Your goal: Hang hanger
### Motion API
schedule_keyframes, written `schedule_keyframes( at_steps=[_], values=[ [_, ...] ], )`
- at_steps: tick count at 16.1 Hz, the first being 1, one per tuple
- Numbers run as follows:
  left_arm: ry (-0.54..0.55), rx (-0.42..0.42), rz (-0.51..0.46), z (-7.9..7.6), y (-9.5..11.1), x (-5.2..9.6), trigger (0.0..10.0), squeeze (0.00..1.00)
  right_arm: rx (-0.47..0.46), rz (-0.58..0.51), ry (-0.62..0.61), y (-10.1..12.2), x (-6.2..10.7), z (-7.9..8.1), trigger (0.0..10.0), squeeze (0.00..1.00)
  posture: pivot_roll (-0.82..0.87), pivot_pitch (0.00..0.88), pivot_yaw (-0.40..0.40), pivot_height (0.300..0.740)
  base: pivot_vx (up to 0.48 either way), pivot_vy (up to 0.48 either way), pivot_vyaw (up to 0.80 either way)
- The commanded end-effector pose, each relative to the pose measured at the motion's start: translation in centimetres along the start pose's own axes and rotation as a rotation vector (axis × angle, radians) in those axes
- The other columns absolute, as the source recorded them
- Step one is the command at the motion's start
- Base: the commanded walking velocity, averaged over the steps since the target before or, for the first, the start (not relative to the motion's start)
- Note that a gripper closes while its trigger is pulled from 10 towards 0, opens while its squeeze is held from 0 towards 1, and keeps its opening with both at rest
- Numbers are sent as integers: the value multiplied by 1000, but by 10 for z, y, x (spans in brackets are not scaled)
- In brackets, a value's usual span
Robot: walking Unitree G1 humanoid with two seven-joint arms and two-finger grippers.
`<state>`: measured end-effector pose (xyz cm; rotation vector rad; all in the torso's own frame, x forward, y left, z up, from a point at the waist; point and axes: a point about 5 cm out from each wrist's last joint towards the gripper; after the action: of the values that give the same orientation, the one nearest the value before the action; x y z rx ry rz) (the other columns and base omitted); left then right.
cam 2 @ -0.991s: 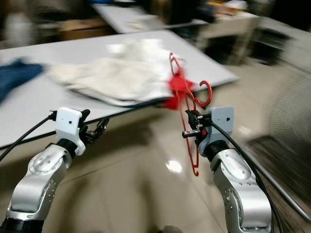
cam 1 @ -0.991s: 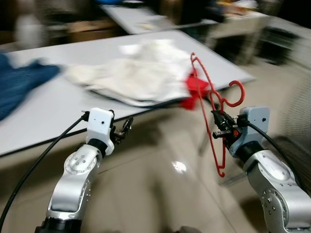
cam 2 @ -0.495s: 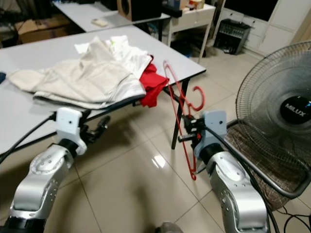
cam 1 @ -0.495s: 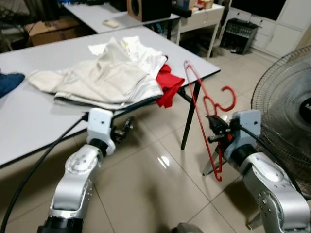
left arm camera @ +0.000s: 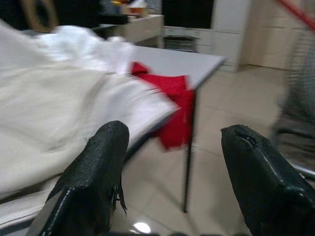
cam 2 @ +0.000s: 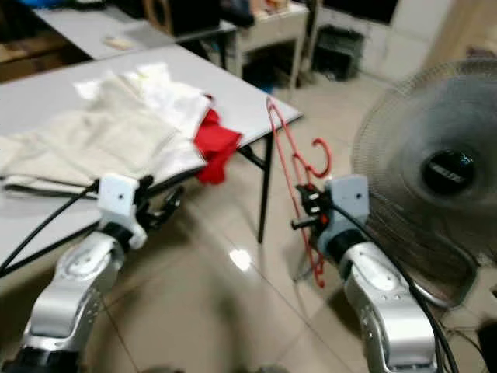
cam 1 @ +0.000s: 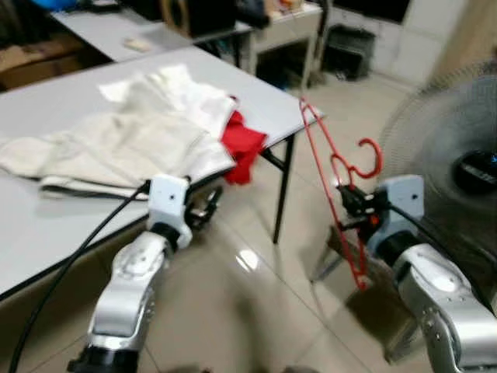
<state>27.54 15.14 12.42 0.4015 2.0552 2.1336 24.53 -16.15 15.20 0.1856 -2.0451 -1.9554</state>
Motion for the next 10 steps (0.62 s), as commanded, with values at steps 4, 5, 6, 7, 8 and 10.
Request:
schedule_keyframes(
  at_steps=[4, 5, 6, 7, 8, 10],
  values=[
    [6, -40, 4, -1, 1, -1, 10000, 169, -13, -30, 8, 4, -5, 1, 10000, 0, -101, 0, -14, 705, 292, 0, 0],
    [15, -66, 5, 2, 2, -2, 10000, 165, -22, -34, 29, 5, -7, 5, 10000, 0, -100, 0, -8, 705, 285, 0, 0],
    [31, -68, 4, 5, 3, -2, 10000, 169, -18, -37, 49, 6, -6, 7, 10000, 0, -100, 0, -8, 705, 285, 0, 0],
    [41, -85, 8, 8, 2, -3, 10000, 169, -5, -28, 57, 3, -4, 7, 10000, 0, -98, 0, -2, 705, 292, 0, 0],
    [40, -121, 15, 10, 2, -3, 10000, 169, 10, -20, 62, 2, -3, 7, 10000, 0, -96, 0, 4, 705, 285, 0, 0],
    [38, -127, 17, 12, 2, -3, 10000, 165, 74, -6, 74, 1, -5, 8, 10000, 0, -99, 0, 0, 705, 283, 0, 0]
  ],
)
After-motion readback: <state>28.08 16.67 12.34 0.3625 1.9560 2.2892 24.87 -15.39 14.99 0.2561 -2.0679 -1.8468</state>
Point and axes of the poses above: a point about 5 cm out from each wrist's last joint towards the gripper, its own x axis pointing back from the gripper into the wrist, its own y axis along the axis of the wrist's last joint, z = x × y, and after that the axes turned 2 degrees about x, right-handed
